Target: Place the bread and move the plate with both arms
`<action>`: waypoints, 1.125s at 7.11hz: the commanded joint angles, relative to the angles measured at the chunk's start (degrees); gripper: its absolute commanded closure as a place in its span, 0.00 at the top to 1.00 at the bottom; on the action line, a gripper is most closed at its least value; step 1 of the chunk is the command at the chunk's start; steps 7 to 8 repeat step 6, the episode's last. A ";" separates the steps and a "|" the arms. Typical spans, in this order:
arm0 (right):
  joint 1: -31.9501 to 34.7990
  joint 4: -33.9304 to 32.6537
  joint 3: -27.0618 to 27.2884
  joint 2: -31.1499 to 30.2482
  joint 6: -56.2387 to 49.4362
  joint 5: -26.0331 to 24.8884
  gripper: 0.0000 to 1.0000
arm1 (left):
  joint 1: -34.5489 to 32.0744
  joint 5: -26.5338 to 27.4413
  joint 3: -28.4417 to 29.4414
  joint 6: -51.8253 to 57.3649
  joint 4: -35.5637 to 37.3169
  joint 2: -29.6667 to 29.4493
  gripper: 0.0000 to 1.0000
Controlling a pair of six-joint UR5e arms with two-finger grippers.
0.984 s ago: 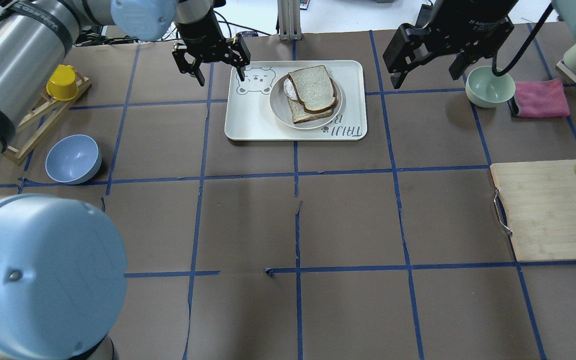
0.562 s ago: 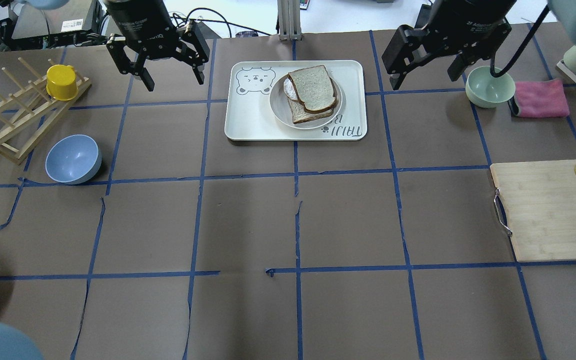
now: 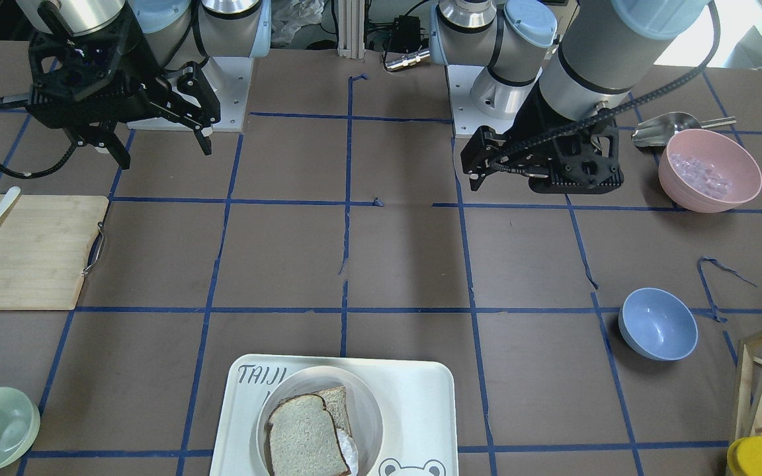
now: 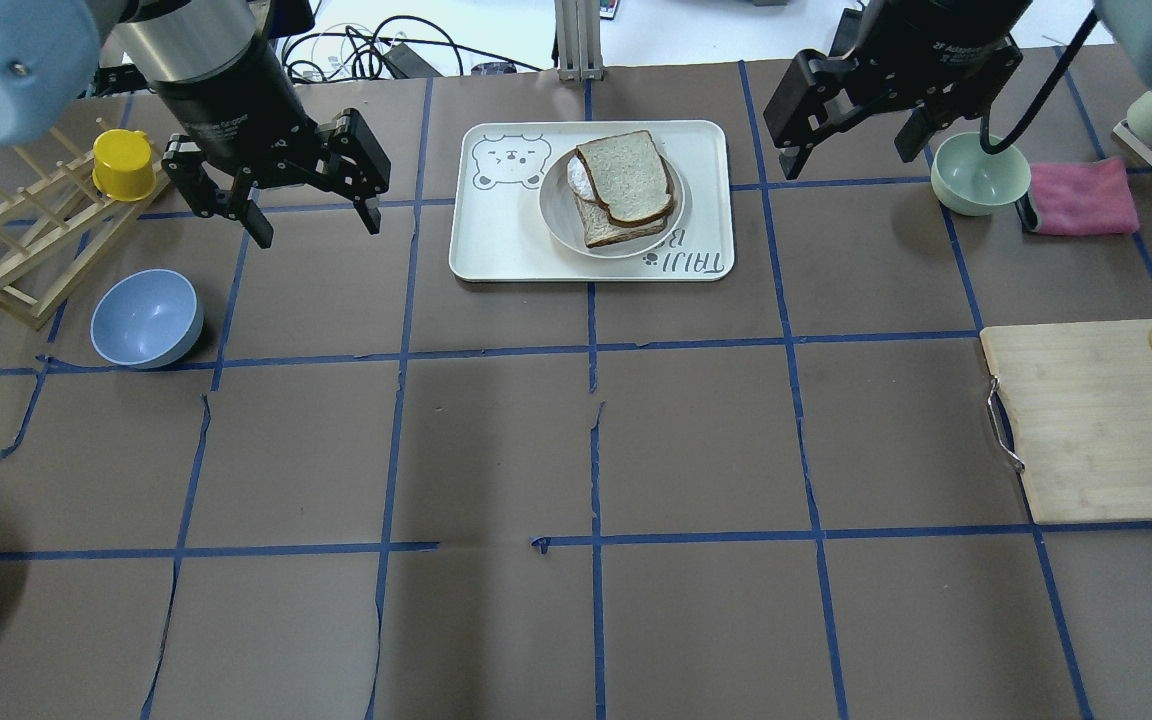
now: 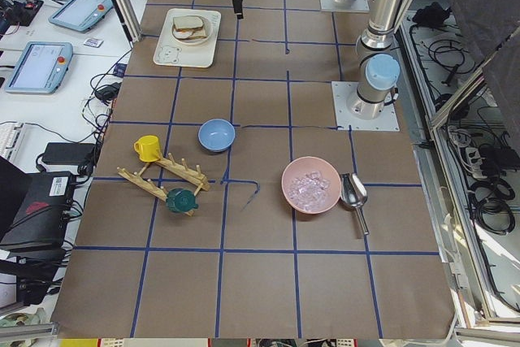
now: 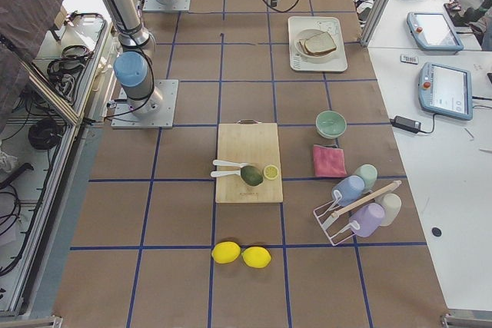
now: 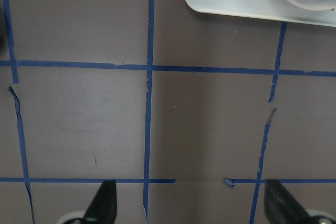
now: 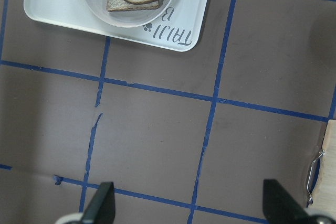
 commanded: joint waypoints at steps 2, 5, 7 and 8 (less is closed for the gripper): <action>0.00 0.01 0.00 0.00 0.00 0.05 1.00 | 2.24 4.59 -1.66 0.23 0.36 3.08 1.00; 0.00 0.01 0.00 0.00 0.00 0.05 1.00 | 2.95 4.59 -5.26 0.93 0.54 5.81 1.00; 0.00 0.01 0.00 0.00 0.00 0.05 1.00 | 2.95 4.59 -5.53 0.76 0.54 5.90 1.00; 0.00 0.01 0.00 0.00 0.00 0.05 1.00 | 2.95 4.59 -5.53 0.76 0.54 5.90 1.00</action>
